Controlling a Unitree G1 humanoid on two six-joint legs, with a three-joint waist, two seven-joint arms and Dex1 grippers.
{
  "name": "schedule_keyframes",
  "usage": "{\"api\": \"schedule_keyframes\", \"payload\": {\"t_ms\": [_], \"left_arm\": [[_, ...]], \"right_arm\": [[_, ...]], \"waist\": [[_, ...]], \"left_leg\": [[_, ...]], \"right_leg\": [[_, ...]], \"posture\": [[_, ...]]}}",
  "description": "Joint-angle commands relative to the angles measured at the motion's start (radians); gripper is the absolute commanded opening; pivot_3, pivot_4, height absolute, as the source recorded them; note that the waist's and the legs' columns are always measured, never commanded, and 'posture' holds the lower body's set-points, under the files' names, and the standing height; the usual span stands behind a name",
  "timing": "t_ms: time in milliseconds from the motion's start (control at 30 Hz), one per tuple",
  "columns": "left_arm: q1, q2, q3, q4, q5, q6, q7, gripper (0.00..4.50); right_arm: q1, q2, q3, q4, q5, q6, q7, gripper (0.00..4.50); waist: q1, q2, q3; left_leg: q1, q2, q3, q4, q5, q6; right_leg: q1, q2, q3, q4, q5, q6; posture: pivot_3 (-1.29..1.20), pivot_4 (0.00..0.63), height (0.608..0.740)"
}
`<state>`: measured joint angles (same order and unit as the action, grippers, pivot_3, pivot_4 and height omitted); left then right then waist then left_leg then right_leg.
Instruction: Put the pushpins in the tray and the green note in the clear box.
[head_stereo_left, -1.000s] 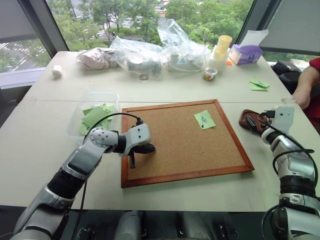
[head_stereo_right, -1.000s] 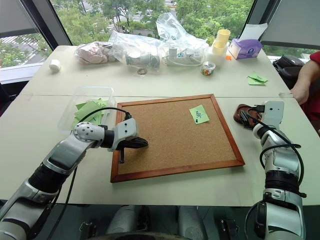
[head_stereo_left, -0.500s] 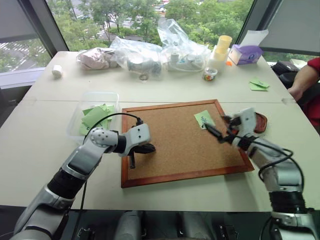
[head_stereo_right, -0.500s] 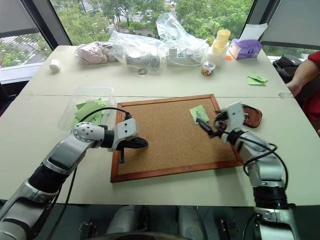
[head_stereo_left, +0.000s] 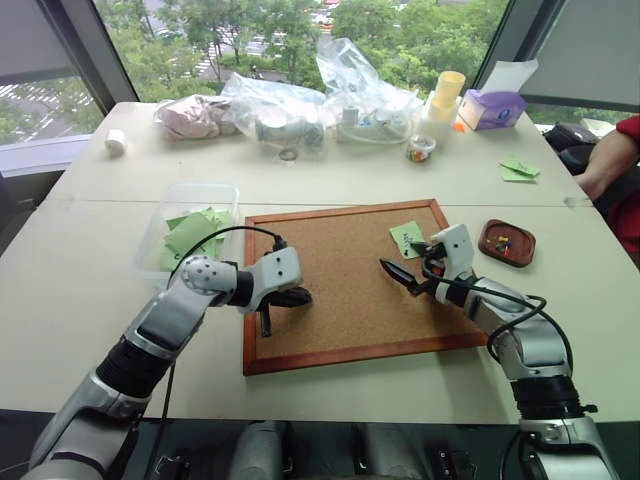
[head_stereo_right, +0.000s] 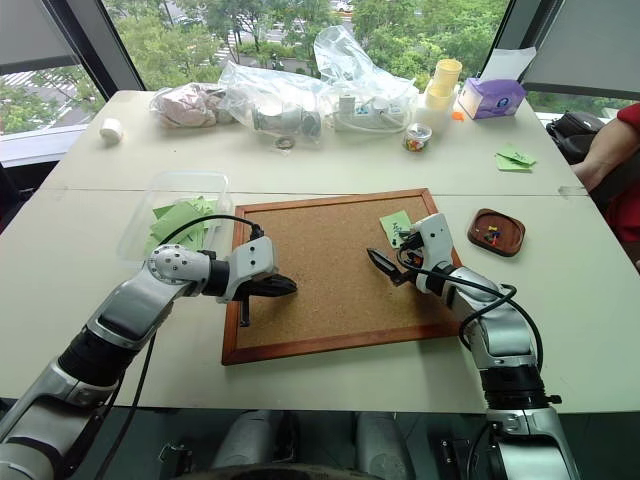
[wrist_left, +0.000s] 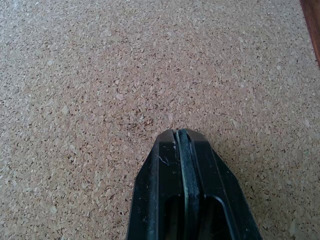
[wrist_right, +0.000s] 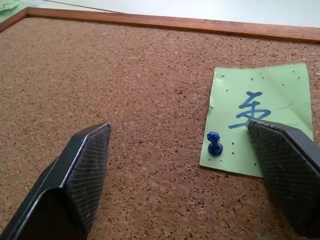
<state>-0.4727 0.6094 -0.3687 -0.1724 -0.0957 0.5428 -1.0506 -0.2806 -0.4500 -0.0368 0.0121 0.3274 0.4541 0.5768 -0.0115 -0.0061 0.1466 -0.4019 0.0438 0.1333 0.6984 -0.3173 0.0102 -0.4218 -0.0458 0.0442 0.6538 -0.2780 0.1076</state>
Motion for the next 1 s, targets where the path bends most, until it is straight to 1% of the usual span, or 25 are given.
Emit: {"api": "schedule_keyframes", "payload": {"t_ms": [33, 100, 133, 167, 200, 233, 433, 700, 833, 900, 933, 1000], "left_arm": [[0.025, 0.0, -0.03, -0.005, 0.007, 0.013, -0.001, 0.0], [0.027, 0.0, -0.031, -0.004, 0.008, 0.011, 0.001, 0.0], [0.028, 0.0, -0.031, -0.004, 0.008, 0.011, 0.002, 0.0], [0.028, 0.001, -0.031, -0.004, 0.008, 0.011, 0.002, 0.0], [0.028, 0.001, -0.031, -0.003, 0.007, 0.011, 0.003, 0.0], [0.029, 0.002, -0.03, -0.003, 0.007, 0.011, 0.002, 0.0], [0.028, 0.009, -0.032, 0.002, 0.011, 0.006, -0.001, 0.0], [0.023, 0.022, -0.048, 0.028, 0.031, -0.024, -0.008, 0.0], [0.021, 0.019, -0.051, 0.035, 0.03, -0.029, -0.01, 0.0], [0.014, -0.009, -0.028, 0.035, -0.006, -0.019, -0.008, 0.0], [0.005, -0.035, 0.01, 0.024, -0.062, 0.012, -0.014, 0.0], [-0.03, -0.083, 0.096, 0.018, -0.162, 0.106, -0.006, 0.68]], "right_arm": [[-0.004, 0.008, 0.016, 0.034, -0.022, -0.015, 0.008, 2.89], [-0.004, 0.016, 0.017, 0.053, -0.027, -0.025, 0.01, 1.83], [-0.003, 0.019, 0.017, 0.057, -0.03, -0.029, 0.01, 1.44], [-0.003, 0.02, 0.017, 0.059, -0.032, -0.031, 0.01, 0.86], [-0.002, 0.022, 0.016, 0.06, -0.034, -0.033, 0.011, 0.37], [-0.001, 0.022, 0.015, 0.058, -0.036, -0.034, 0.011, 0.05], [0.003, 0.021, -0.021, 0.017, -0.035, -0.067, -0.002, 0.05], [-0.014, -0.008, -0.141, -0.18, 0.021, -0.051, -0.059, 0.05], [-0.022, -0.002, -0.164, -0.223, 0.038, -0.025, -0.089, 0.05], [-0.014, -0.008, -0.156, -0.258, 0.037, -0.01, -0.093, 0.05], [-0.007, -0.014, -0.149, -0.277, 0.036, -0.003, -0.09, 0.05], [-0.004, -0.026, -0.142, -0.299, 0.035, 0.009, -0.083, 0.0]], "waist": [[0.0, 0.0, 0.0], [0.0, -0.001, -0.001], [0.0, -0.001, -0.001], [-0.001, -0.002, -0.001], [-0.001, -0.001, -0.001], [-0.001, -0.002, -0.001], [-0.002, -0.002, -0.001], [-0.002, -0.001, -0.001], [-0.001, -0.002, -0.001], [0.0, -0.002, -0.001], [0.001, -0.002, -0.001], [0.003, -0.002, -0.001]], "left_leg": [[0.0, 0.0, 0.0, 0.0, 0.0, 0.0], [0.0, 0.0, 0.0, 0.0, 0.0, 0.0], [0.001, 0.0, 0.0, 0.0, 0.0, 0.0], [0.001, 0.0, 0.0, 0.0, 0.0, 0.0], [0.001, 0.0, 0.0, 0.0, 0.0, 0.0], [0.001, 0.0, 0.0, 0.0, 0.0, 0.0], [0.004, 0.0, 0.0, 0.0, 0.0, 0.0], [0.003, 0.001, 0.0, 0.0, 0.0, 0.0], [0.004, 0.001, 0.0, 0.0, 0.0, 0.0], [0.004, 0.001, 0.0, 0.0, 0.0, 0.0], [0.004, 0.001, 0.0, 0.0, 0.0, 0.0], [0.003, 0.0, 0.0, 0.0, 0.0, 0.0]], "right_leg": [[0.0, 0.0, 0.0, 0.0, 0.0, 0.0], [0.0, 0.0, 0.0, 0.0, 0.0, 0.0], [0.001, 0.0, 0.0, 0.0, 0.0, 0.0], [0.001, 0.0, 0.0, 0.0, 0.0, 0.0], [0.001, 0.0, 0.0, 0.0, 0.0, 0.0], [0.001, 0.0, 0.0, 0.0, 0.0, 0.0], [0.003, 0.0, 0.0, 0.0, 0.0, 0.0], [0.003, 0.0, 0.0, 0.0, 0.0, 0.0], [0.003, 0.0, 0.0, 0.0, 0.0, 0.0], [0.003, 0.0, 0.0, 0.0, 0.0, 0.0], [0.003, 0.0, 0.0, 0.0, 0.0, 0.0], [0.003, 0.0, 0.0, 0.0, 0.0, 0.0]], "posture": [[0.0, 0.15, 0.735], [0.0, 0.15, 0.735], [0.0, 0.15, 0.735], [0.0, 0.15, 0.735], [0.0, 0.15, 0.735], [0.0, 0.15, 0.735], [0.0, 0.15, 0.735], [0.0, 0.15, 0.735], [0.0, 0.15, 0.735], [0.0, 0.15, 0.735], [0.0, 0.15, 0.735], [0.0, 0.15, 0.735]]}}
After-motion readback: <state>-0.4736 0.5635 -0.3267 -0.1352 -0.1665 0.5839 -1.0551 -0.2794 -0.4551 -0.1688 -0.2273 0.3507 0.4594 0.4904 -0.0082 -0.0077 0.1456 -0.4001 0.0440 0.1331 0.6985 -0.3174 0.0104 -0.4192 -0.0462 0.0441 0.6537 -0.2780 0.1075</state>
